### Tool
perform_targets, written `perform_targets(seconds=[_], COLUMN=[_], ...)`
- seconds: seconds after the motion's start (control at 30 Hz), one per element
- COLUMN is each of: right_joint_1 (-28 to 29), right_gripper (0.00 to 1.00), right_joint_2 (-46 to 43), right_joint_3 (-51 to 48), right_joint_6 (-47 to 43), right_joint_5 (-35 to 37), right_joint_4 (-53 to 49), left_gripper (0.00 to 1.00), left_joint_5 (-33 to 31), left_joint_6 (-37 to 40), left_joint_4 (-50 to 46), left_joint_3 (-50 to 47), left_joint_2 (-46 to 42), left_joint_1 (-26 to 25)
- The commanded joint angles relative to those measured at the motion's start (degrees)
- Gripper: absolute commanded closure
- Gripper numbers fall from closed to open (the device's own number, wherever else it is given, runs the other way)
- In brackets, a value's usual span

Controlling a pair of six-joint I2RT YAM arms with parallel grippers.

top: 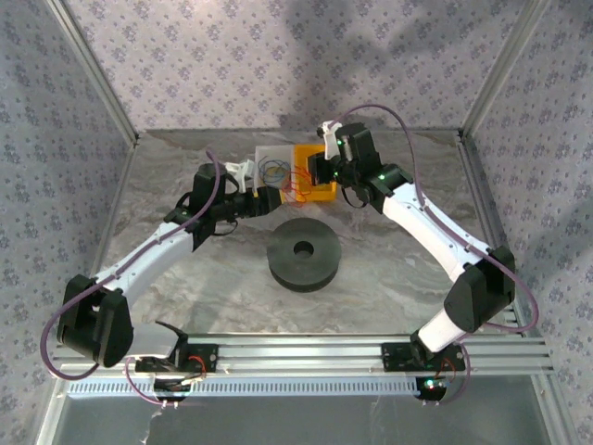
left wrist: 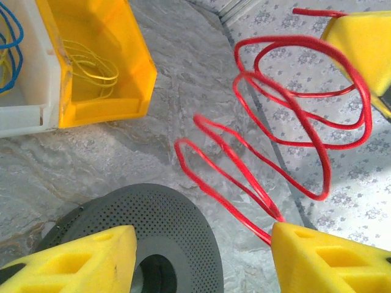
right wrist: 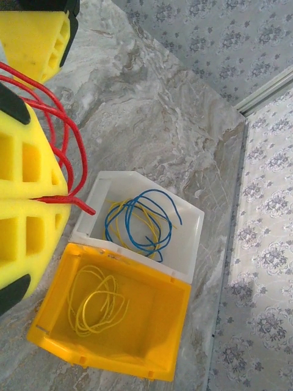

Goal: Wrap the cables

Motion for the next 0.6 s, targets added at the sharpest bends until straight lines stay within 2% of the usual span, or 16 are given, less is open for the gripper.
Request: perform_targets(seconds=[0.0, 0.57], right_joint_1=[0.4, 1.3], right_gripper=[1.00, 1.00], right_joint_2=[-1.3, -1.3], right_joint_3=[-0.4, -1.9], right_joint_6=[1.6, 5.6], right_joint_5=[-1.1, -4.9], right_joint_4=[1.7, 5.1], left_gripper=[0.41, 0.57], left_joint_5=[1.4, 0.8], left_joint_6=[-1.2, -1.8], left_joint_4=[3.7, 4.7], left_joint_3=[0.4, 0.5], left_joint_2=[0.5, 1.6], left_joint_1=[-0.4, -0.5])
